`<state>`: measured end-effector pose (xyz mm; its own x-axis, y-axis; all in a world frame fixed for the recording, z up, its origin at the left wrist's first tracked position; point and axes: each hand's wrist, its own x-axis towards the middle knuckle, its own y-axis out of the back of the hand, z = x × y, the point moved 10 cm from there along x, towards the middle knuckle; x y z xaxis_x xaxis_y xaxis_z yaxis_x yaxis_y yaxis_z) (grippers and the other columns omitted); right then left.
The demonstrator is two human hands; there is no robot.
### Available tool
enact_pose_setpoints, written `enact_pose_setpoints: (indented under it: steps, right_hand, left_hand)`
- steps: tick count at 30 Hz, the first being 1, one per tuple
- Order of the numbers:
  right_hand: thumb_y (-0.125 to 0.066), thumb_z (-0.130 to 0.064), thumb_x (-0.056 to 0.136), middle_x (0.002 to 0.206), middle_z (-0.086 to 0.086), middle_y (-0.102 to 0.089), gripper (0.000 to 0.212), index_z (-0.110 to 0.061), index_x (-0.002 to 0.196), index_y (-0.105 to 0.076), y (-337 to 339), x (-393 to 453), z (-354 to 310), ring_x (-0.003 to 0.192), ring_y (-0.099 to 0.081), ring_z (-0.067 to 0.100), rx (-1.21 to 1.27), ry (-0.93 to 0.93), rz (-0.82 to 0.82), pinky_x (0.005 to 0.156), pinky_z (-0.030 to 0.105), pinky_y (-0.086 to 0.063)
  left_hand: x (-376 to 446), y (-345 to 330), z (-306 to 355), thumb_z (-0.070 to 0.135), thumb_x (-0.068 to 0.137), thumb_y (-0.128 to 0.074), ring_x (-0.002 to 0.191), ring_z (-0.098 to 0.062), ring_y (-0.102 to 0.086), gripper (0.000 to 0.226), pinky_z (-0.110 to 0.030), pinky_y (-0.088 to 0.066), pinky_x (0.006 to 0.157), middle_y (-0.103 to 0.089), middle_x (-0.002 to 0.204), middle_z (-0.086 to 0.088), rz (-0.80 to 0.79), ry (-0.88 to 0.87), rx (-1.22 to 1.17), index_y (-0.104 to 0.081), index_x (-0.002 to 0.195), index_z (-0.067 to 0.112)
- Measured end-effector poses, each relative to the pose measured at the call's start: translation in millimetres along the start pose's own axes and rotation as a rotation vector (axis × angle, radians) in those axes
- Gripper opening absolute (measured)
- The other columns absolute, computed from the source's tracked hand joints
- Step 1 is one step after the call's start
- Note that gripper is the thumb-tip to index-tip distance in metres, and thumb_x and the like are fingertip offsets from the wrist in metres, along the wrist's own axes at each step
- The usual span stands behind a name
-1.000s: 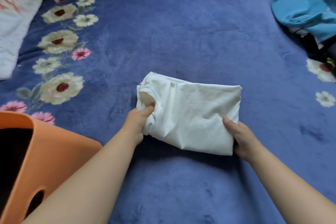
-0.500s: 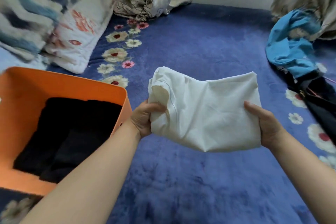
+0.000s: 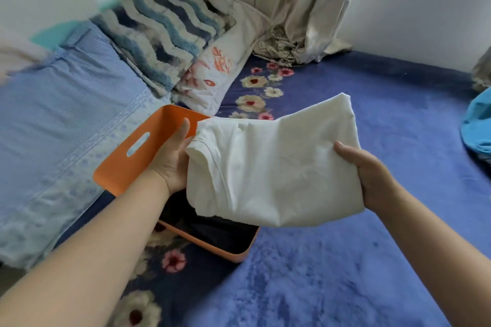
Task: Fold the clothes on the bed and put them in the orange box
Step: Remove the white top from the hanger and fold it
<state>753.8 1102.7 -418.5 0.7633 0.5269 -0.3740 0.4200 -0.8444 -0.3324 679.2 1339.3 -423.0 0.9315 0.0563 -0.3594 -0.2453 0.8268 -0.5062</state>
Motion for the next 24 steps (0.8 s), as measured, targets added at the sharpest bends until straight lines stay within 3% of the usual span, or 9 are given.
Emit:
enact_pose_setpoints:
  steps: [2,4,6,8,11,13,17,21,24]
  right_hand:
    - [-0.083,-0.033,0.046,0.074,0.006,-0.072,0.044,-0.009,0.08,-0.07,-30.0,21.9,18.5,0.064,-0.07,0.019,-0.056,-0.05,0.031,0.053,0.028,-0.056]
    - [-0.065,-0.023,0.079,0.067,0.002,-0.071,0.017,-0.008,0.085,-0.064,-55.0,43.0,33.8,0.059,-0.068,0.014,-0.133,-0.08,0.087,0.051,0.024,-0.055]
    - [-0.055,-0.018,0.09,0.068,0.0,-0.071,0.011,-0.011,0.086,-0.063,-72.0,65.3,48.8,0.06,-0.068,0.013,-0.241,-0.109,0.149,0.053,0.023,-0.054]
    - [-0.055,-0.019,0.091,0.082,0.004,-0.069,0.011,-0.016,0.084,-0.062,-90.1,87.5,60.7,0.073,-0.066,0.017,-0.418,-0.124,0.177,0.069,0.029,-0.054]
    - [-0.052,-0.025,0.093,0.09,0.004,-0.063,0.016,-0.013,0.09,-0.062,-120.0,116.4,69.7,0.086,-0.06,0.02,-0.786,-0.128,0.183,0.08,0.033,-0.048]
    - [-0.047,-0.03,0.095,0.087,0.004,-0.061,0.025,-0.009,0.095,-0.061,-139.9,138.3,70.1,0.083,-0.057,0.019,-1.075,-0.079,0.185,0.073,0.03,-0.045]
    - [-0.042,-0.03,0.097,0.074,-0.004,-0.05,0.025,-0.016,0.079,-0.05,-175.6,183.0,71.2,0.075,-0.05,0.017,-1.485,0.036,0.135,0.058,0.026,-0.035]
    - [-0.04,-0.027,0.098,0.094,0.005,-0.058,0.025,-0.011,0.103,-0.057,-207.1,221.2,78.9,0.086,-0.051,0.021,-1.636,0.151,0.03,0.067,0.031,-0.038]
    - [-0.04,-0.026,0.098,0.107,0.007,-0.06,0.026,-0.01,0.109,-0.057,-219.6,245.1,88.5,0.099,-0.054,0.026,-1.674,0.204,-0.008,0.069,0.032,-0.038]
  left_hand:
    - [2.7,43.1,10.3,0.033,0.039,-0.091,0.076,-0.02,-0.071,0.056,-0.03,-0.058,0.061,-0.071,0.095,-0.009,0.116,0.078,0.132,-0.075,0.09,0.016]
    - [7.8,86.3,18.6,0.006,0.075,-0.071,0.07,-0.017,-0.069,0.026,-0.027,-0.056,0.063,-0.067,0.093,-0.009,0.241,0.137,0.281,-0.064,0.098,0.014]
    - [12.0,124.0,21.0,-0.008,0.081,-0.055,0.069,-0.021,-0.064,0.026,-0.03,-0.051,0.068,-0.064,0.09,-0.011,0.357,0.204,0.334,-0.059,0.098,0.011]
    - [14.2,153.3,19.4,-0.013,0.079,-0.051,0.071,-0.023,-0.057,0.025,-0.034,-0.046,0.072,-0.06,0.084,-0.013,0.452,0.263,0.366,-0.058,0.084,0.01]
    - [15.1,198.0,6.7,-0.015,0.076,-0.049,0.076,-0.027,-0.055,0.029,-0.036,-0.046,0.074,-0.056,0.079,-0.01,0.594,0.333,0.405,-0.058,0.083,0.012]
    - [17.8,218.2,-14.9,-0.013,0.073,-0.05,0.083,-0.03,-0.058,0.037,-0.04,-0.049,0.078,-0.059,0.087,-0.015,0.608,0.449,0.378,-0.059,0.106,0.003]
    - [14.9,242.4,-42.5,-0.013,0.076,-0.051,0.094,-0.034,-0.057,0.047,-0.044,-0.052,0.08,-0.058,0.103,-0.019,0.687,0.551,0.348,-0.048,0.12,0.005]
    - [12.8,258.7,-39.9,-0.014,0.076,-0.055,0.087,-0.029,-0.049,0.094,-0.043,-0.052,0.081,-0.042,0.093,-0.007,0.752,0.539,0.549,-0.008,0.147,0.027]
    - [14.2,259.1,-35.9,-0.01,0.08,-0.054,0.081,-0.028,-0.049,0.103,-0.045,-0.052,0.085,-0.038,0.088,-0.006,0.698,0.579,0.707,0.01,0.147,0.034]
